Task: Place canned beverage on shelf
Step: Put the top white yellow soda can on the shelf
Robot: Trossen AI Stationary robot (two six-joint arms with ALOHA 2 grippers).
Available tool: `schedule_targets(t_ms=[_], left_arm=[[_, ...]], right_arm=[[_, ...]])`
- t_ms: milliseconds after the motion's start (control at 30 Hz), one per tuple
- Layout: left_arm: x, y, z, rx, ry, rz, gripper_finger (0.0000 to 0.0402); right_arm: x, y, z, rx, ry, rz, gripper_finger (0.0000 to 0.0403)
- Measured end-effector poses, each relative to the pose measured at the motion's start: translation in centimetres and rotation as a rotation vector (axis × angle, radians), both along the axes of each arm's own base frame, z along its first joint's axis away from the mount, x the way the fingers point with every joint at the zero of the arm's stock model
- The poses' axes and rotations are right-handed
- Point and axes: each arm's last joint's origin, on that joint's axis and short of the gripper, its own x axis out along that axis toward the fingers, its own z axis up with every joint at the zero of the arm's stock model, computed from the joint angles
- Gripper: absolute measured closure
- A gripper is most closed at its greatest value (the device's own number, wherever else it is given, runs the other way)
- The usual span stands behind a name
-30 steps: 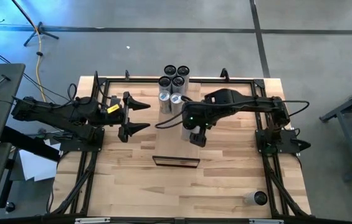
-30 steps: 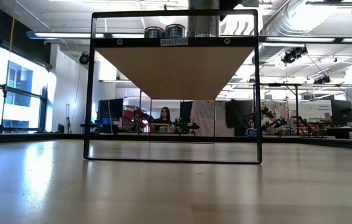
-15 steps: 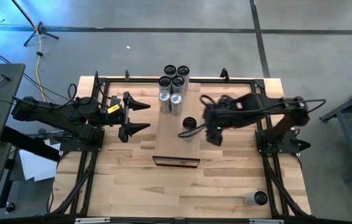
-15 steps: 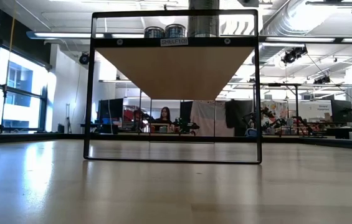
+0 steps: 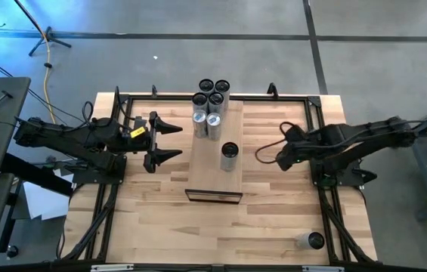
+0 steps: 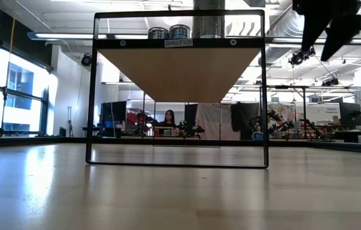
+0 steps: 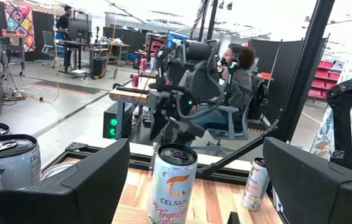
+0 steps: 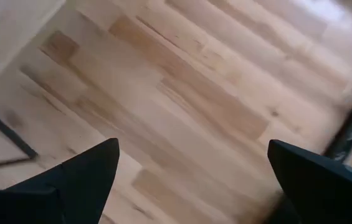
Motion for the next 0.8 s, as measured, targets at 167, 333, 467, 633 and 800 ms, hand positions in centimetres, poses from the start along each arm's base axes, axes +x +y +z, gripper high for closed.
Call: schedule_targets(t_ms=[167,333,467,633,800], left_arm=[[0.0,0.0,0.0,-0.002,0.0,0.016,0.0064],[0.0,0.1,0.0,-0.007,0.0,0.018,0.0064],[0.0,0.1,0.0,-0.043,-0.003,0.015,0.0064],[0.0,0.1,0.0,-0.052,-0.003,0.014,0.0064],[0.0,0.1,0.0,-0.052,-0.003,0.015,0.0064]], right_arm=[[-0.3,-0.1,0.3,0.041,-0.12,-0.035,0.0006],[-0.2,-0.1,0.8,0.002,-0.112,0.08,0.0006],[-0.2,-0.1,0.8,-0.032,-0.093,0.133,0.0006],[0.2,-0.1,1.0,-0.032,-0.153,0.095,0.0006],[0.5,-0.1,1.1,-0.051,-0.175,0.116,0.0006]])
